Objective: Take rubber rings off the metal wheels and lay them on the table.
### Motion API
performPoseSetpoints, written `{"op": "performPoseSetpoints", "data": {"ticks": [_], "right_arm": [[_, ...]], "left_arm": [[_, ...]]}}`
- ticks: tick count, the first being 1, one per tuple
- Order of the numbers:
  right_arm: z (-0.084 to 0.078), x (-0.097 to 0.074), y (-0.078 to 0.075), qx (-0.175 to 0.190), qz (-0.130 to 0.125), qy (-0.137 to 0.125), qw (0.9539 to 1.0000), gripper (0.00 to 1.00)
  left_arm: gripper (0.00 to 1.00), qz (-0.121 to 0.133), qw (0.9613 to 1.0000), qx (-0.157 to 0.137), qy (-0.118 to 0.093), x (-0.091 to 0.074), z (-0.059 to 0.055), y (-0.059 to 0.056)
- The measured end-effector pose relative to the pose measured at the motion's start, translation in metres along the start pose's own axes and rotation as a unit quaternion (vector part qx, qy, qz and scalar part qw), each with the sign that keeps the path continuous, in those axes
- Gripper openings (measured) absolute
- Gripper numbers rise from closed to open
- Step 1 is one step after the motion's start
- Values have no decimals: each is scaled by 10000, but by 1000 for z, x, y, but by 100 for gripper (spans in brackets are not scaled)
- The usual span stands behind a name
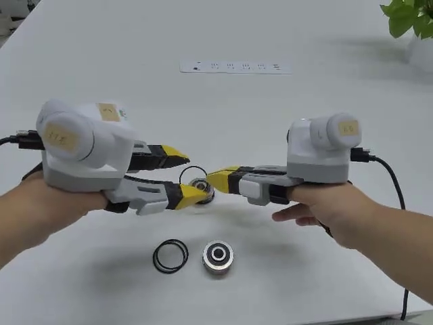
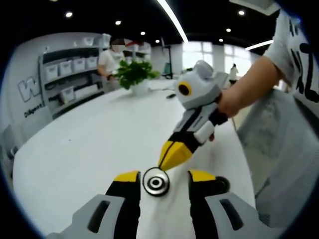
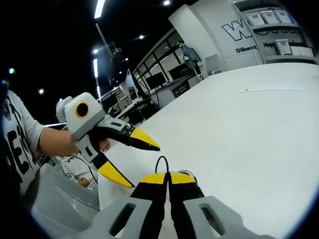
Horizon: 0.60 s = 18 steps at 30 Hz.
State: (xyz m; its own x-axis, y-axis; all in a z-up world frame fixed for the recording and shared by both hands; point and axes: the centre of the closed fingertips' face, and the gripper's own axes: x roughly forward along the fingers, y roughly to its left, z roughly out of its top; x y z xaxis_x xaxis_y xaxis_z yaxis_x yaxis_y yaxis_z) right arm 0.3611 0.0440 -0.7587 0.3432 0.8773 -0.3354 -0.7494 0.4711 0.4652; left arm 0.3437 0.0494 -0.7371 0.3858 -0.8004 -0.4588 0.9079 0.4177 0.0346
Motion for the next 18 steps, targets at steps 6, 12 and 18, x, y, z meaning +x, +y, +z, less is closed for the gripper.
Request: {"op": "performPoseSetpoints", "data": {"ticks": [6,12,18], "right_arm": [[-1,2,6,8,80,27,10000,0],[-4,5,11,4,137,92,9999,0],[-7,7,14,14,174,136,9998,0]], "left_arm": [[45,-7,10000,13,-19,-6,0,-1],[48,18,10000,-5,-9,-13,-4,1],[52,34,10000,-76,53,-19,-14,1]]}}
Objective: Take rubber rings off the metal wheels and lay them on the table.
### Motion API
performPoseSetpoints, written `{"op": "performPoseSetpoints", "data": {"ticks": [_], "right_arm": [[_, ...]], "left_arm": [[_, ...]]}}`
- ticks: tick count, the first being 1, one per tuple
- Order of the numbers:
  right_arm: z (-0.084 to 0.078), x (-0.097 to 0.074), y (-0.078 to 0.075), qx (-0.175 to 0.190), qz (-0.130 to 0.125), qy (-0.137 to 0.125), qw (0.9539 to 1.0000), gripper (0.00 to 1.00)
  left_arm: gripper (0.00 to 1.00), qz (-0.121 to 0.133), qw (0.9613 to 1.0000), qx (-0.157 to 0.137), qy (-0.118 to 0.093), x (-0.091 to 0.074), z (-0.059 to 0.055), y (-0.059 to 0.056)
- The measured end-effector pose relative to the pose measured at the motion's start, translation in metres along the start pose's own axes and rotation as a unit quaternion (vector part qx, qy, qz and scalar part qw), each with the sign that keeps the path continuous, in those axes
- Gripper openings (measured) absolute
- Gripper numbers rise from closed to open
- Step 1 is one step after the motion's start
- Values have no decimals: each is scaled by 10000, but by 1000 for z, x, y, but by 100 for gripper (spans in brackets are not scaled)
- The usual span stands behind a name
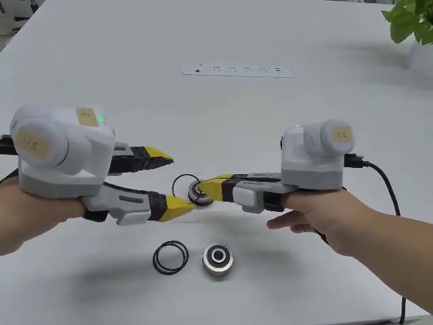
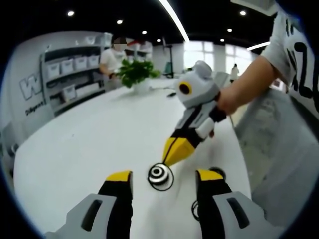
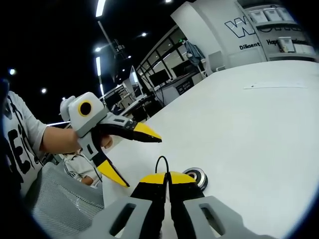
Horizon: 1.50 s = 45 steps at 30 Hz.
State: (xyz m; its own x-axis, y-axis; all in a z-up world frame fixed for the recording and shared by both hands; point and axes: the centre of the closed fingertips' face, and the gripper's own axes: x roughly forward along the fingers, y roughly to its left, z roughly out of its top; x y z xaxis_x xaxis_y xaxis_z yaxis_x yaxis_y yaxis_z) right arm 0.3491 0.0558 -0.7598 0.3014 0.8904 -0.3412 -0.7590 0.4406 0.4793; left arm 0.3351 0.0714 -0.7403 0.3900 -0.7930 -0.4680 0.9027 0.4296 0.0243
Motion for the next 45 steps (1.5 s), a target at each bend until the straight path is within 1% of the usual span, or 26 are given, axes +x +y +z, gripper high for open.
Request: {"op": "performPoseSetpoints", "data": {"ticks": [4,11,21,34,45], "right_arm": [[-3,2,2,-6,36,57,10000,0],[-10,7,7,-10,98,176,9998,0],[-21,12,8,-29,129,350,9993,0],[-30,20,13,-67,183,506,9985,0],[-38,24,12,-155,175,614,9978,0]], "left_arm": [[53,5,10000,-25,28,-2,-4,0],[54,59,9999,-91,22,-7,-8,3],[54,86,9999,-110,60,-12,-15,4],[54,119,9997,-174,82,-17,-20,5],[54,111,9997,-187,109,-17,-21,4]]}}
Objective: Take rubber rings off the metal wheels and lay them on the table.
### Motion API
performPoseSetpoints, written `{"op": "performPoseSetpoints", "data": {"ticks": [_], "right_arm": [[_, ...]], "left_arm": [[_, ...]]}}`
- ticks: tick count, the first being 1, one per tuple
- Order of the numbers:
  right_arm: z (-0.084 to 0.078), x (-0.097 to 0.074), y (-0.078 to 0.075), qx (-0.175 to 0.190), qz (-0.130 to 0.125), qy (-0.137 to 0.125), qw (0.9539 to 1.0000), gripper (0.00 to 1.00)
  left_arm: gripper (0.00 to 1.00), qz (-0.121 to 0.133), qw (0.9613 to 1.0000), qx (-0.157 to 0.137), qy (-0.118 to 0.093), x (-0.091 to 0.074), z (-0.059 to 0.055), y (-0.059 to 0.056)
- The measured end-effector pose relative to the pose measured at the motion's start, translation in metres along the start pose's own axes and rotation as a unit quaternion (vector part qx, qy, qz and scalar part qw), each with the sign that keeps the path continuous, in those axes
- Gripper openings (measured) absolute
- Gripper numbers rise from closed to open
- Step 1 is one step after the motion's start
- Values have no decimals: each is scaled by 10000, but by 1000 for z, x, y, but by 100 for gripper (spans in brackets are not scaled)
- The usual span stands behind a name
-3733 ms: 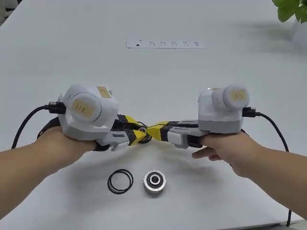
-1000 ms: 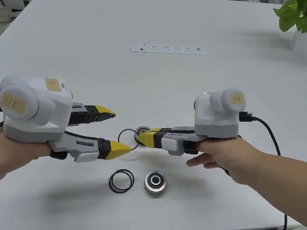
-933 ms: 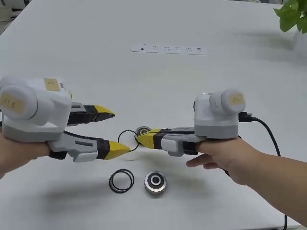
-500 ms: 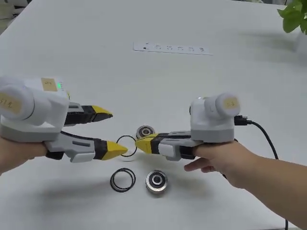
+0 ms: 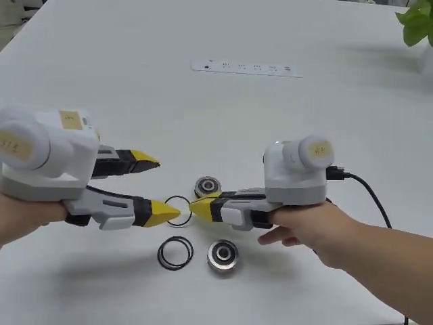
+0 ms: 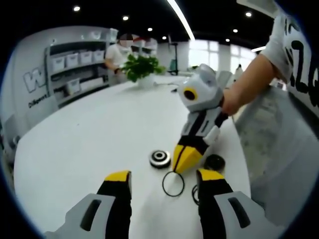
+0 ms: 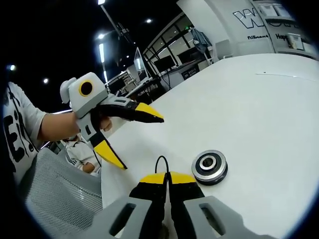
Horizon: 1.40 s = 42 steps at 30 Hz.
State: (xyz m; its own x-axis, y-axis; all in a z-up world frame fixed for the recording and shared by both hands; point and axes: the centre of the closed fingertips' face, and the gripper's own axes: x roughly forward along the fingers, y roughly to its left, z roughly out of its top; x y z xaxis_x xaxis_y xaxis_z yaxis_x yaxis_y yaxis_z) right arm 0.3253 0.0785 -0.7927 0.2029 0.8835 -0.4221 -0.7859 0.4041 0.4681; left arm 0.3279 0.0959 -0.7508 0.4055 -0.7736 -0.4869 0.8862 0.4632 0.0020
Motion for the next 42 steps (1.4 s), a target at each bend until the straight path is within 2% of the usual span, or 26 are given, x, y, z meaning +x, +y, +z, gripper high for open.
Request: {"op": "performPoseSetpoints", "data": {"ticks": [18,22,32,42], "right_arm": [[-9,3,-5,-298,-163,175,9993,0],[-9,3,-4,-353,-174,173,9991,3],[-4,1,-3,-417,-164,111,9989,7],[10,-10,-7,-436,-204,-92,9988,10]], "left_arm": [[53,-43,10000,17,61,2,0,-4],[53,-40,10000,18,77,1,-1,-5],[53,-24,10000,34,87,0,0,-3],[53,-34,9999,43,95,2,4,0]]}}
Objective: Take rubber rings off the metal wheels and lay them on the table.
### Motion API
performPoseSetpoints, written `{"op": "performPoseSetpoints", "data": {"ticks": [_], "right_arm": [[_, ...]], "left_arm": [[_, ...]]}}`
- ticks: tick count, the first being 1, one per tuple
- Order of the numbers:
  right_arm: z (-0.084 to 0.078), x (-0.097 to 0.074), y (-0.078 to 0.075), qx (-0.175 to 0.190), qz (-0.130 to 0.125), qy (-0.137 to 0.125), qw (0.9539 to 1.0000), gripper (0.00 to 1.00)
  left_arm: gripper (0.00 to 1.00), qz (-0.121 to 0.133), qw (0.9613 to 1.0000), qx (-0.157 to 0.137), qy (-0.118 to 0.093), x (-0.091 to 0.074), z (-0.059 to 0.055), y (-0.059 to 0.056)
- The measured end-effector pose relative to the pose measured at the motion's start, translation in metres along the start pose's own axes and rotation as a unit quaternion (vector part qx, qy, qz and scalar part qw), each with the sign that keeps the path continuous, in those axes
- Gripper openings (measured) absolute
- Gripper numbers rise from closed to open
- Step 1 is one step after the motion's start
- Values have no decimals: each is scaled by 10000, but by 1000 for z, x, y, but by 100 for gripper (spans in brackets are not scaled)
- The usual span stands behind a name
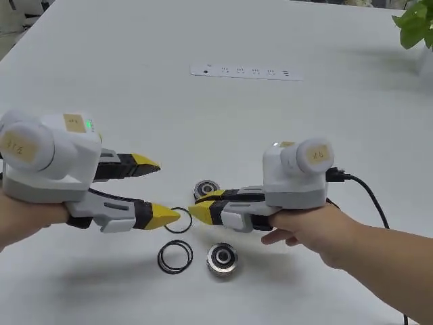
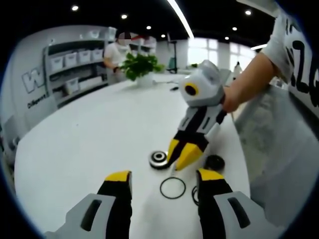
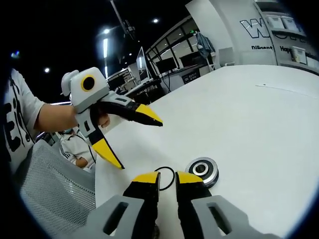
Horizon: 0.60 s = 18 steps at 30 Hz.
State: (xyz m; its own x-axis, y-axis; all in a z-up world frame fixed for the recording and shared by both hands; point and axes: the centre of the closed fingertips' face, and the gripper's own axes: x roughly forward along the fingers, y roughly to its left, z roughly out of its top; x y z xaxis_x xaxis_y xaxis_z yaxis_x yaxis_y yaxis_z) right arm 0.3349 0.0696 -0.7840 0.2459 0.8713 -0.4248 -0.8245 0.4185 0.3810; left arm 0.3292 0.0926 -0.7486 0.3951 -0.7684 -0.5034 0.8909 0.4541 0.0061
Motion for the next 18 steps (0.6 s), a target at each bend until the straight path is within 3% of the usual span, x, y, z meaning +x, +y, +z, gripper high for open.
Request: {"op": "performPoseSetpoints", "data": {"ticks": [18], "right_arm": [[15,-25,-25,-140,-315,-194,9992,12]], "left_arm": [[51,-30,10000,46,14,7,7,4]]}}
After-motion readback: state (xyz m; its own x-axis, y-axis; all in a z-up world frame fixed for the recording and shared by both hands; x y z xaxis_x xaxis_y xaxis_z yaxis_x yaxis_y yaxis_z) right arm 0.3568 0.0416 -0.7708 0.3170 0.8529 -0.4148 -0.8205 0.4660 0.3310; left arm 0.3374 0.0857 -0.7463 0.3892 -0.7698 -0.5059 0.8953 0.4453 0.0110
